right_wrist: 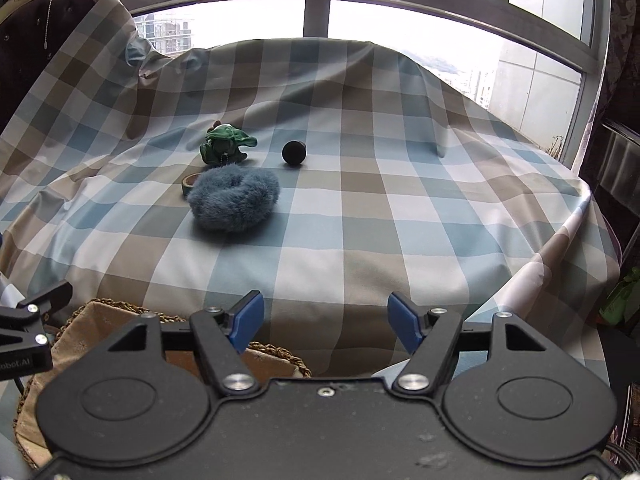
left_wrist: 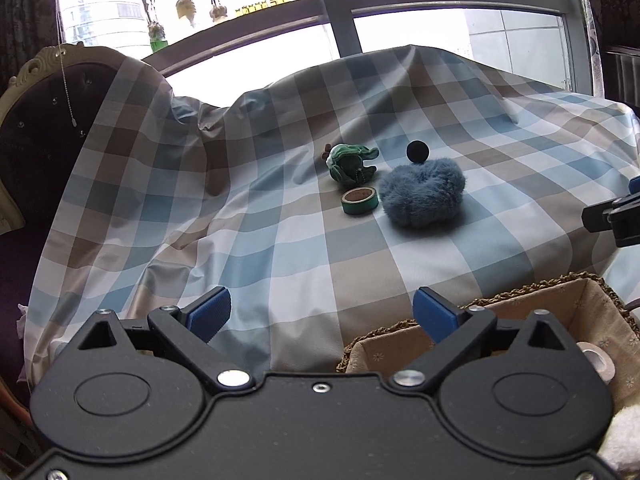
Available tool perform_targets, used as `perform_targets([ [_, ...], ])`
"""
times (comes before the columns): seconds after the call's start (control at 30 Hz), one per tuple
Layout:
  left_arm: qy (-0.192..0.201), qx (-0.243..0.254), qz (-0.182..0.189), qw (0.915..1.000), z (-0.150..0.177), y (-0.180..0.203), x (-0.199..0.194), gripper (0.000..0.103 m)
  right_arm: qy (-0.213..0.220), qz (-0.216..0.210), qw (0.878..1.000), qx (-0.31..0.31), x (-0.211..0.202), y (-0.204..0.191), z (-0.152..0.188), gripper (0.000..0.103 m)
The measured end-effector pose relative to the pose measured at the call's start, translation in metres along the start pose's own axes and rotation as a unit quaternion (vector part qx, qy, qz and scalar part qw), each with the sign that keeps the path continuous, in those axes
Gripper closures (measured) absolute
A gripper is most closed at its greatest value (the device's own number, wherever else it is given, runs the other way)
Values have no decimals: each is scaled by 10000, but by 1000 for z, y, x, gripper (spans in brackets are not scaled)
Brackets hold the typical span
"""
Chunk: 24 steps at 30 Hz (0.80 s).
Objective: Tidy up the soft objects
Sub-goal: 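Move both tools back from the basket toward the green tape and scrunchie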
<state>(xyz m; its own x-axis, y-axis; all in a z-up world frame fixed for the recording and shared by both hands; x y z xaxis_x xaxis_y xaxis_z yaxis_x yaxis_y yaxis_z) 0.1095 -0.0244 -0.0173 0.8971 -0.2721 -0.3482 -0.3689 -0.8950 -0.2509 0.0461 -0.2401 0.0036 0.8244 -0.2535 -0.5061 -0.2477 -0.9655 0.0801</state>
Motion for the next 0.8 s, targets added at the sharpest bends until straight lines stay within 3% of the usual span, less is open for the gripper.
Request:
perform_targets([
  [0.1,-192,72,189,9996,9,0,13,7,-69,15,10000,-60,8,-5,4,35],
  [0.27,0,130,-511,9986,12,-12,14,7,-115,66,9997,-188,17,-10,7,35],
  [0.4,-363,30,-110,9993,19,-12,28,5,-145,25,9997,-214,21,-13,7,35],
  [0.5,-208,125,-371,9990,19,-12,25,5,-18,19,9995,-316,22,-17,2,35],
  [0.8,-83,-229,-582,9980,20,-25,19,4,543,15,9965,-633,31,-33,-16,35],
])
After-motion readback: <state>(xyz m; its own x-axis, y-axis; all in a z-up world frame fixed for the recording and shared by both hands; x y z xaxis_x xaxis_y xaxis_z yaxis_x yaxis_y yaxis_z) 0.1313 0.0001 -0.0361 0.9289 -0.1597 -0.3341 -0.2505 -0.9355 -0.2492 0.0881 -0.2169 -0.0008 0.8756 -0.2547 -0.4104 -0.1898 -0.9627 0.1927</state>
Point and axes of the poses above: each gripper's, at about its wrist camera, not at the fingertips, and x roughly the way its jaws point, y to its right, z to its underside, the point moved 5 cm from there along x, roughly the way its jaws point, and after that the axes turned 9 degrees about y, right-handed, at the moved point
